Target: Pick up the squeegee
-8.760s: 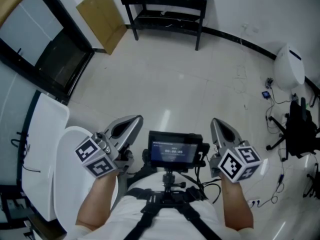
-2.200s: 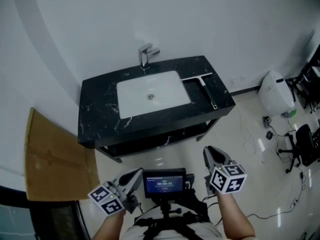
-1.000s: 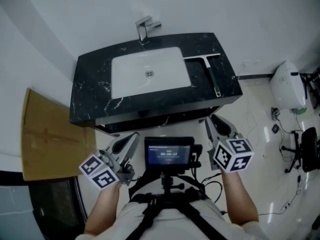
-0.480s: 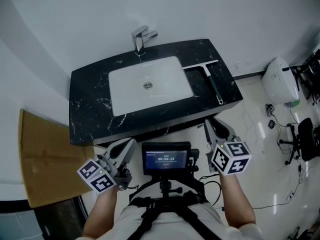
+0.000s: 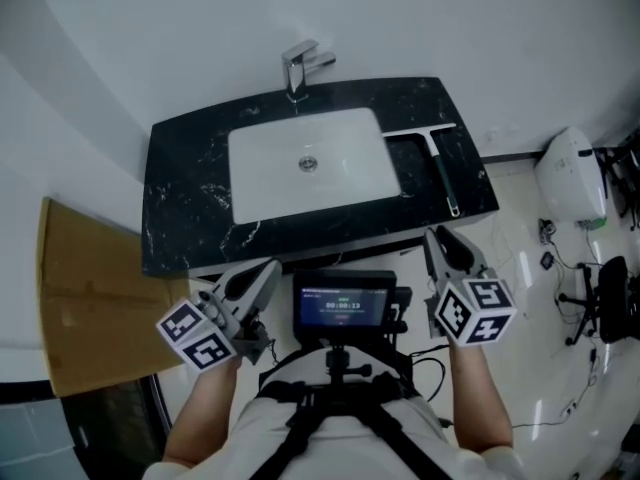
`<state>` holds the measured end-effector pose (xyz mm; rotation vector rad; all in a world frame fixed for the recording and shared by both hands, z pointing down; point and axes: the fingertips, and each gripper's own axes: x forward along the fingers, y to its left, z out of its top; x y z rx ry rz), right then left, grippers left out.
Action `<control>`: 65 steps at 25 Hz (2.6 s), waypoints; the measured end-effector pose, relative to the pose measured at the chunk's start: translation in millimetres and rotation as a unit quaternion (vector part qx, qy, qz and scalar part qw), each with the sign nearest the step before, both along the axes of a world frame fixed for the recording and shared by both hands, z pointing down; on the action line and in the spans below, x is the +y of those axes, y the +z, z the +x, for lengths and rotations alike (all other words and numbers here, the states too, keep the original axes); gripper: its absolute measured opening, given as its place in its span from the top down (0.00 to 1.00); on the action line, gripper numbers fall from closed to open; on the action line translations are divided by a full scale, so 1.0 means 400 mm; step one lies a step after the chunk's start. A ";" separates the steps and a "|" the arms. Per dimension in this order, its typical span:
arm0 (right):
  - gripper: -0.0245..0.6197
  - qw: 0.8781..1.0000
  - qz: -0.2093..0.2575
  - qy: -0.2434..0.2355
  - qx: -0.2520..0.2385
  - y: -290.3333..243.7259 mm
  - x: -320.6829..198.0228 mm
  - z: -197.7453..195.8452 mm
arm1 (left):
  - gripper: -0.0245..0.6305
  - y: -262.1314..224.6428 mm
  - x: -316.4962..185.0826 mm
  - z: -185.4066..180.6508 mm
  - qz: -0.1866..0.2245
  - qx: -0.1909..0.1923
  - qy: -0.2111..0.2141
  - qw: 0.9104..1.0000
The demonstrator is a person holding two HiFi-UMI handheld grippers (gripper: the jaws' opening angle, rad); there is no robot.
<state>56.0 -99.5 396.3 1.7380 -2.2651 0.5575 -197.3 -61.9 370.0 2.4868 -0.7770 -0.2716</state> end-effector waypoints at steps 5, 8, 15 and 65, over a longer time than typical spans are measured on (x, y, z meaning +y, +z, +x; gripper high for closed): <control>0.82 1.000 0.010 -0.012 -0.007 -0.019 -0.038 0.039 | 0.97 -0.023 -0.010 0.055 0.013 -0.002 0.001 1.000; 0.82 1.000 0.015 -0.013 -0.015 -0.024 -0.053 0.058 | 0.97 -0.030 -0.018 0.066 0.016 -0.008 -0.003 1.000; 0.82 1.000 0.011 -0.020 -0.016 -0.024 -0.072 0.066 | 0.97 -0.033 -0.041 0.069 0.014 -0.013 -0.012 1.000; 0.97 1.000 -0.011 -0.024 -0.001 0.007 -0.211 0.104 | 0.97 -0.023 -0.115 0.098 0.006 -0.020 -0.017 1.000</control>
